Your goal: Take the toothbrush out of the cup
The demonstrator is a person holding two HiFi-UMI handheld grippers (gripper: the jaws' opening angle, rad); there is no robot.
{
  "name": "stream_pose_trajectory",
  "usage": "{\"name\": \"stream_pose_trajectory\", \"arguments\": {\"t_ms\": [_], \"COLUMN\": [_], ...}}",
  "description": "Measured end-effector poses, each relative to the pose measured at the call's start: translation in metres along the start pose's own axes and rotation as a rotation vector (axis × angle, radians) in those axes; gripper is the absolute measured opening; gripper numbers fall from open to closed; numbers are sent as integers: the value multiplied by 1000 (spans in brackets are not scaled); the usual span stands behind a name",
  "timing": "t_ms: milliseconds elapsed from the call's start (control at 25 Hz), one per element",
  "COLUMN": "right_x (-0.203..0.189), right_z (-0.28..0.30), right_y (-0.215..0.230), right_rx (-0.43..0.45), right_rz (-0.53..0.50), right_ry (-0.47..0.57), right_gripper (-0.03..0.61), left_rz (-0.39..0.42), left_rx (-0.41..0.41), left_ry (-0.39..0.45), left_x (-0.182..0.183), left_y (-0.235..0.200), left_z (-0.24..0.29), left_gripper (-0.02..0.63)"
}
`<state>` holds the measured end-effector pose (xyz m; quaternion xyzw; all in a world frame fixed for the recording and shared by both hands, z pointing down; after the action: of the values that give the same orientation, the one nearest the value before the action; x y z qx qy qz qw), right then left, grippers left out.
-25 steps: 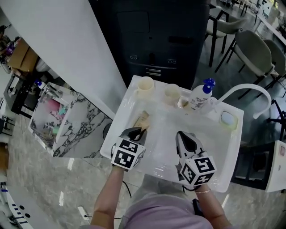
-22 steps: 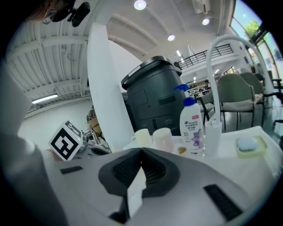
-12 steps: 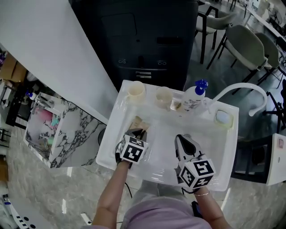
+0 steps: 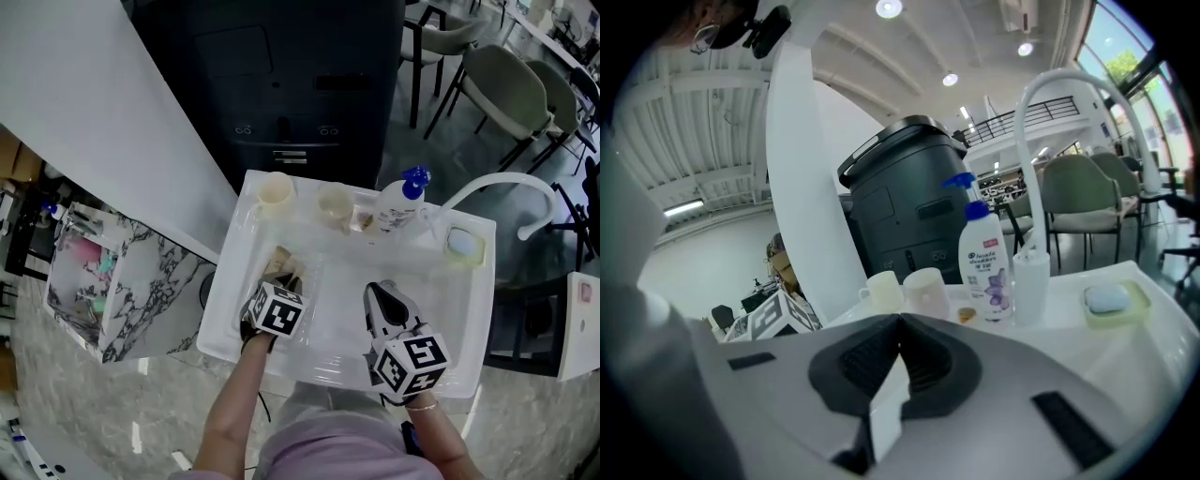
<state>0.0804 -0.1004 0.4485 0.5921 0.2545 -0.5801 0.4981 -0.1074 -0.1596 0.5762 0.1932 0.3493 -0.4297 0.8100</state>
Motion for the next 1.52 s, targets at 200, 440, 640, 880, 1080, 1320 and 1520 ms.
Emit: {"name": "stream_pose_trajectory", "arguments": {"t_ms": [200, 440, 640, 880, 1080, 1320, 1520], "right_x": [2, 8, 15, 22, 30, 35, 39], "right_z": [-1, -3, -4, -8, -10, -13, -18], "right_y": [-1, -7, -14, -23, -29, -35, -38], "right_rx": [-1, 12, 38, 70, 96, 121, 143], "right_rz": [-1, -8, -17, -28, -32, -44, -43], "right_ry": [5, 24, 44, 68, 85, 100, 109], "right_gripper": [5, 5, 5, 5, 3, 3, 3], "left_rz": [-5, -44, -120, -138, -147, -144, -166], "left_rx": [3, 32, 71, 141, 192, 245, 288], "left_ry": [-2, 87, 235, 390, 495, 591, 666], "left_x": [-2, 12, 30, 47, 52, 50, 49], "left_y": [-1, -10, -15, -14, -13, -8, -4], "left_z": [2, -16, -45, -85, -121, -155, -175], "left_gripper": [79, 128, 130, 77, 59, 31, 11]}}
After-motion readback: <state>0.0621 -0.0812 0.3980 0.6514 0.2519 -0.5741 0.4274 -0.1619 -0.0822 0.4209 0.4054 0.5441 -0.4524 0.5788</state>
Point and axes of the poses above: the fingertips, and each gripper's own axes: z forward along the fingers, y to its right, x out of its top, the point moved 6 cm from there along -z, backward along the fingers, and after that the axes turned 13 degrees about y, right-handed, at the moved point
